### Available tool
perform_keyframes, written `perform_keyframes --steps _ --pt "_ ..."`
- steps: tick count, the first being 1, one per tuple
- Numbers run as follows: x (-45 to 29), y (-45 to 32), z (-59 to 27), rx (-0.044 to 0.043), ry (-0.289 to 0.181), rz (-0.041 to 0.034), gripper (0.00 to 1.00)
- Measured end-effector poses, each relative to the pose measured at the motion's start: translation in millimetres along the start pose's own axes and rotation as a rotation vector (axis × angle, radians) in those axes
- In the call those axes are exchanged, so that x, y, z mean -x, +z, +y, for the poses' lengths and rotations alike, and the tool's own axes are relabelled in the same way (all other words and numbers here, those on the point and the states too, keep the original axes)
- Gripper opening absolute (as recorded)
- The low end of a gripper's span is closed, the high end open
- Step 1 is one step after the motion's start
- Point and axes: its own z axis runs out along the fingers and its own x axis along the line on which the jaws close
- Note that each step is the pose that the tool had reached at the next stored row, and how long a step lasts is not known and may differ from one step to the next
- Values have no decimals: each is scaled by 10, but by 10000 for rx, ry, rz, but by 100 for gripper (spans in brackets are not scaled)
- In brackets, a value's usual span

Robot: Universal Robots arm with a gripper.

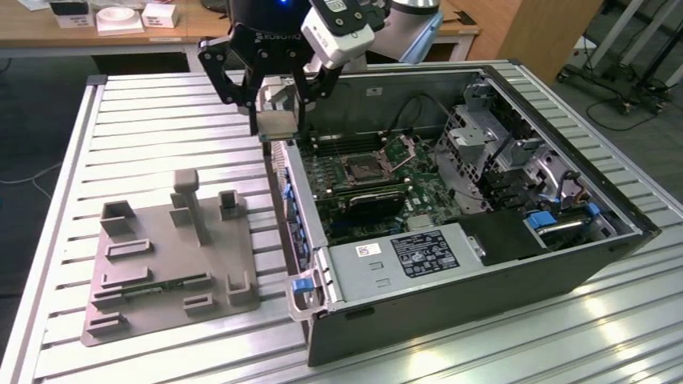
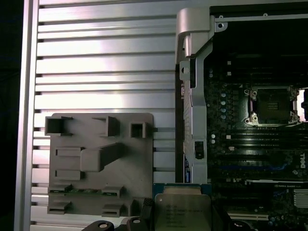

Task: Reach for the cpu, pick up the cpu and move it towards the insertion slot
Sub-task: 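Pick up the cpu and move it towards the insertion slot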

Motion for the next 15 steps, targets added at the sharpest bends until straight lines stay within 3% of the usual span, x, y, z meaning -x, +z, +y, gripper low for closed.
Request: perform_keyframes --steps 7,15 --pt "16 0 0 0 0 0 54" --pt "88 0 1 0 0 -1 54"
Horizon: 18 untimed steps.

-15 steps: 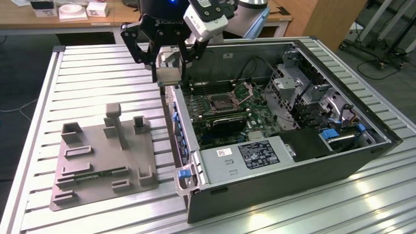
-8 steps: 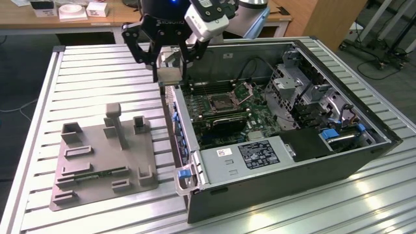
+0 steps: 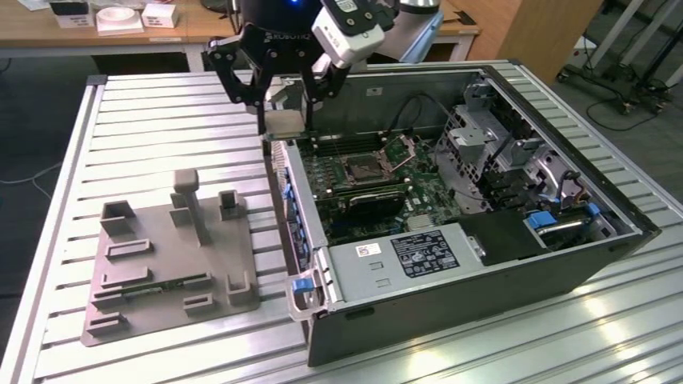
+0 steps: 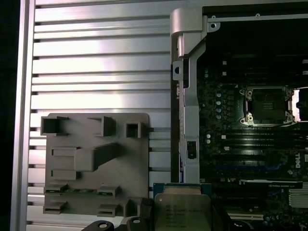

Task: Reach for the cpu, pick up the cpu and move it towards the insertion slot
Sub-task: 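Pick up the cpu and move it towards the insertion slot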

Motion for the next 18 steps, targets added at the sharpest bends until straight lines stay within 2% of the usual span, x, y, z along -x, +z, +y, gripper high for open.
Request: perform_keyframes --steps 18 --pt "155 0 1 0 0 0 54"
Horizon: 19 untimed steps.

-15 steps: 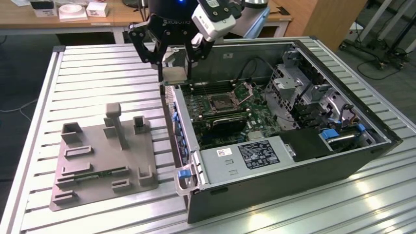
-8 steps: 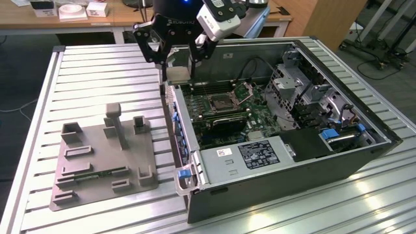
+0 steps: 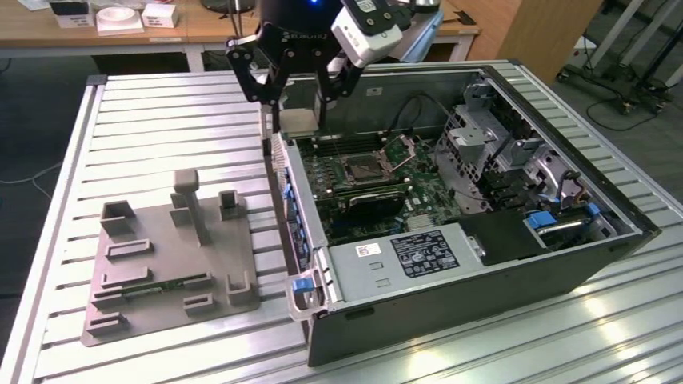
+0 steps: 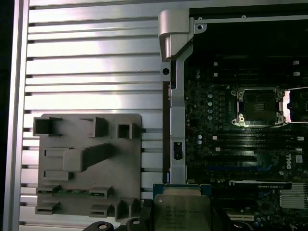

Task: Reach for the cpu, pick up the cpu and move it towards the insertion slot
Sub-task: 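Pick up the cpu and move it towards the insertion slot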

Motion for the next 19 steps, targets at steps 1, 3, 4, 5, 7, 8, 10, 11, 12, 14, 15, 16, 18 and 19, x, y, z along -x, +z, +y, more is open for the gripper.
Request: perform_keyframes --steps 1,3,4,5,7,8,10,11,12,14,15,16,18,19 --pt "8 0 0 0 0 0 54" --pt "24 0 0 0 0 0 54" --pt "34 0 0 0 0 0 54" --pt "42 0 0 0 0 0 54" --pt "59 0 0 0 0 0 54" --pt "67 0 0 0 0 0 54" --pt "83 0 1 0 0 0 54" --pt "90 0 1 0 0 0 54" --pt "97 0 1 0 0 0 54" --pt "109 1 0 1 0 0 54" --pt "113 1 0 1 0 0 54" --pt "118 0 1 -1 0 1 54" --pt "129 1 1 0 0 0 54" --pt "136 1 1 0 0 0 54"
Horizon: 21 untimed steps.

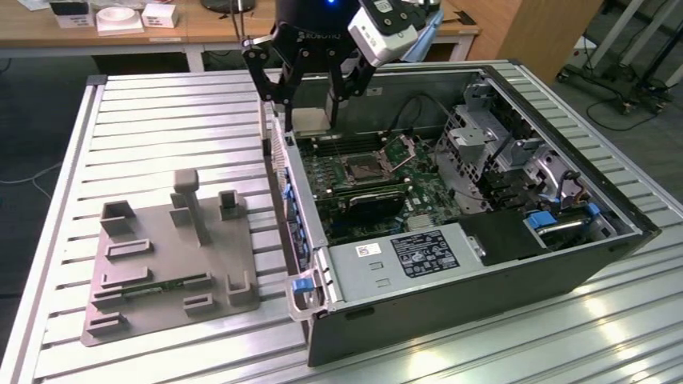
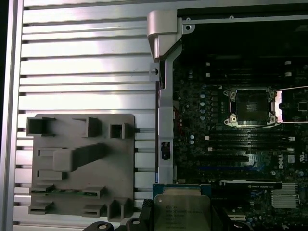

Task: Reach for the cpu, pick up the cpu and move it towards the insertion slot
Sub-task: 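Pick up the cpu and move it towards the insertion slot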

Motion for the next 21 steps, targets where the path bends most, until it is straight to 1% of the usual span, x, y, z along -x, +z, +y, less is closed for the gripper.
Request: perform_keyframes --steps 5,16,21 --pt "29 1 0 0 1 0 54" --pt "46 1 0 0 0 0 54" --pt "73 1 0 1 0 0 54"
